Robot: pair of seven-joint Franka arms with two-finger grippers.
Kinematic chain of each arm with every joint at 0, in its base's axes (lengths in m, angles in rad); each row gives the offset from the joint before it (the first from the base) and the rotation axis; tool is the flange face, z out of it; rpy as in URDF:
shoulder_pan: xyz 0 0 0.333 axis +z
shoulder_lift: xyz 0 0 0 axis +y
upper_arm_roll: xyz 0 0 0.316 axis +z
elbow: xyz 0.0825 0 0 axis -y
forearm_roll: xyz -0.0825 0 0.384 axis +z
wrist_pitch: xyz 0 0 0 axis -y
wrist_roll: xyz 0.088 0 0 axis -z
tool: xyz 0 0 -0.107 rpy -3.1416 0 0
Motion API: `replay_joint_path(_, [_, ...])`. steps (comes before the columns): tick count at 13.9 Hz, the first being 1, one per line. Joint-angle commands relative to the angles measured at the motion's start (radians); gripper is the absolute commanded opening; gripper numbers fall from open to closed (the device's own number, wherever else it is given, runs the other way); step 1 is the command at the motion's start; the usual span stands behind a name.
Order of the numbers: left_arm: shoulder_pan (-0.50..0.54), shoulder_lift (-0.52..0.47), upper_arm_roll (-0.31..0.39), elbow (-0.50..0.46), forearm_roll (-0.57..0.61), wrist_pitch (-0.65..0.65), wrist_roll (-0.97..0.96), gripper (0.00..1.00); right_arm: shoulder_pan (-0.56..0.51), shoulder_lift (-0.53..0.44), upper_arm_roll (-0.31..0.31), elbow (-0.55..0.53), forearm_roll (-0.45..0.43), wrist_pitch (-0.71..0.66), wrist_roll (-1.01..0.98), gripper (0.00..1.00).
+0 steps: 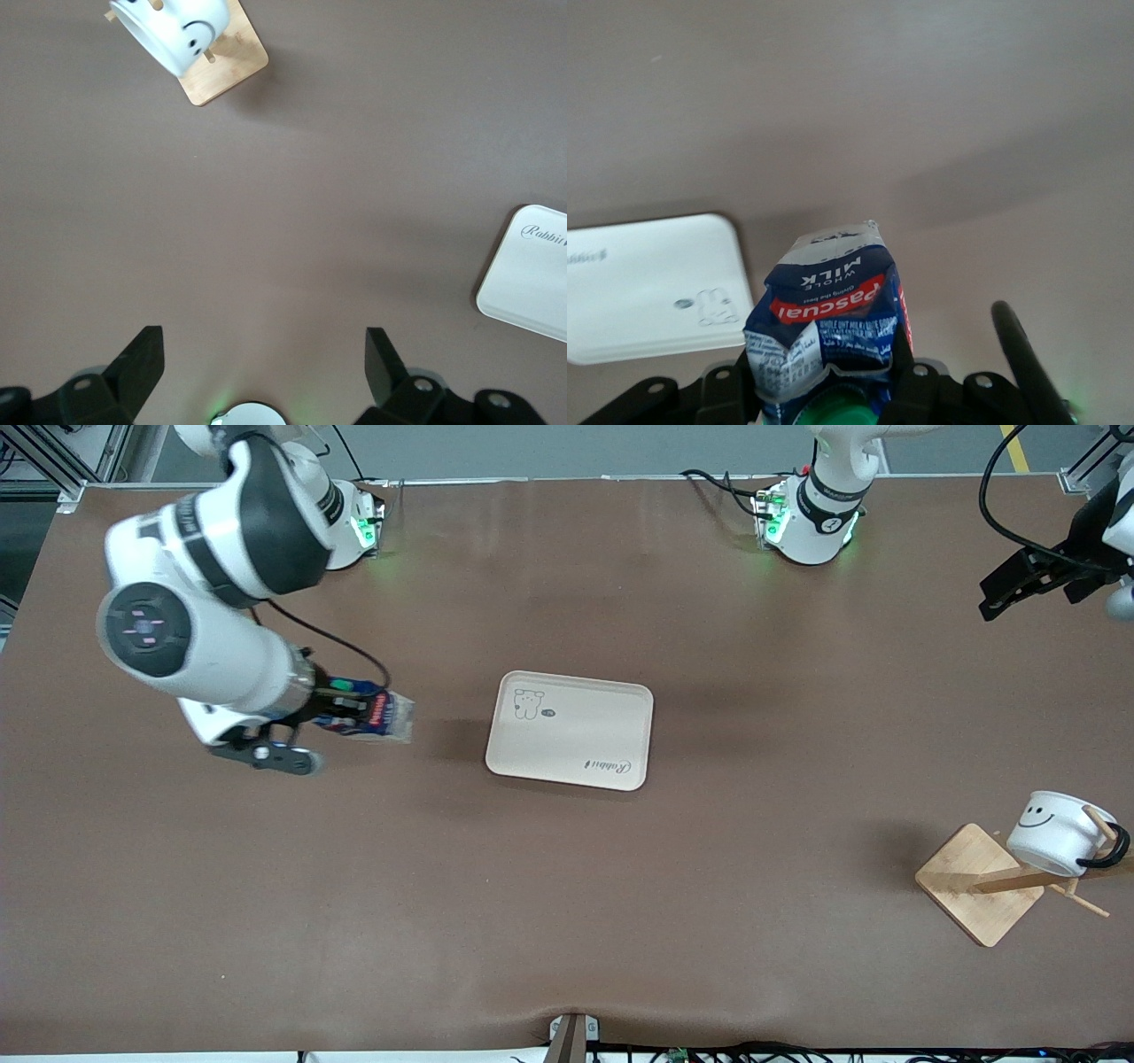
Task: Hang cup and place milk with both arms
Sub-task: 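Carry the milk carton away from the tray with the right gripper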
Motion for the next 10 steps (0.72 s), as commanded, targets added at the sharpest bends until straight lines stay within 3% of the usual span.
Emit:
replay_joint_path(1, [0.002, -0.049, 0.009, -0.03, -0.013, -0.003, 0.018, 1.0, -0.13, -0.153, 0.012, -0.246, -0.023, 0.097, -0.147, 0.0])
replay_joint_path(4, [0.011, -0.067, 0.017, -0.027, -0.015, -0.014, 0.049, 1.0, -0.228, -0.218, 0.012, -0.42, -0.115, 0.223, -0.23, 0.0])
replay_joint_path(8, [0.01, -0.035, 0.018, -0.027, -0.015, -0.005, 0.079, 1.0, -0.423, -0.218, 0.012, -0.58, -0.115, 0.425, -0.446, 0.0])
replay_joint_path(10, [0.008, -0.025, 0.017, -0.024, -0.015, 0.009, 0.078, 1.0, -0.468, -0.212, 0.012, -0.661, -0.115, 0.551, -0.493, 0.0])
